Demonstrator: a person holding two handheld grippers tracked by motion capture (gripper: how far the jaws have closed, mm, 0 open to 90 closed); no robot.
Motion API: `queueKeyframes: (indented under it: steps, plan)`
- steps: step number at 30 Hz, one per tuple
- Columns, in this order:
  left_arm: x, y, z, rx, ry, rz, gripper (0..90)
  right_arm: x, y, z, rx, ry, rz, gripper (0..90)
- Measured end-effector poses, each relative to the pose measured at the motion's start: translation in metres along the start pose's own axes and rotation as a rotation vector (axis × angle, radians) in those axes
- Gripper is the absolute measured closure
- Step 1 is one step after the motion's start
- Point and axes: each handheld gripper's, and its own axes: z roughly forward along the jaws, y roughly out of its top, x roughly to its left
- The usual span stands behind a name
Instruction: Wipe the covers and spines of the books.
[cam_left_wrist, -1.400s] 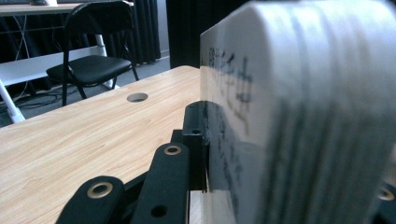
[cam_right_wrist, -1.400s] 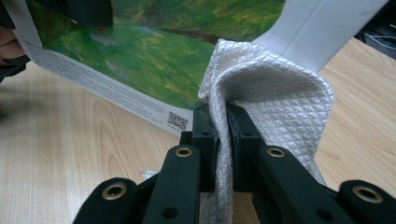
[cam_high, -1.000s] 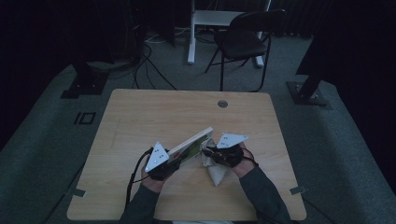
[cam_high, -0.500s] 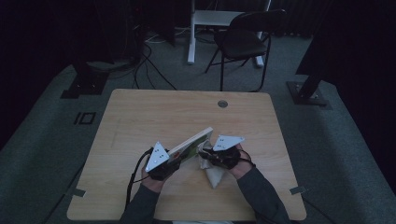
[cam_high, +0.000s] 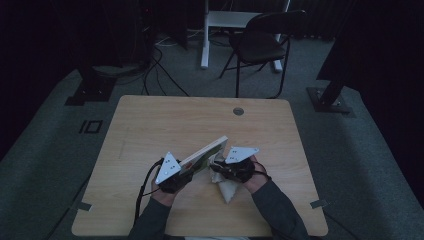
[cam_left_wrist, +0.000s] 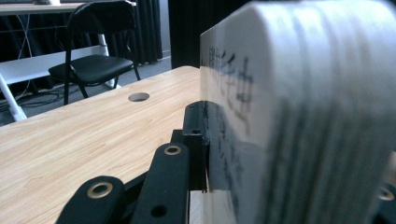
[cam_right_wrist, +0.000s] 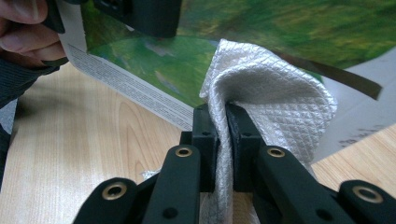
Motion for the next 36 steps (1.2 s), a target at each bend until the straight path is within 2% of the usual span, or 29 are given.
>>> queueKeyframes:
  steps: [36]
  plan:
    - [0.001,0.000,0.000,-0.007,0.014,-0.010,77.9,0.020,0.005,0.017,0.025,0.058,-0.048,83.2]
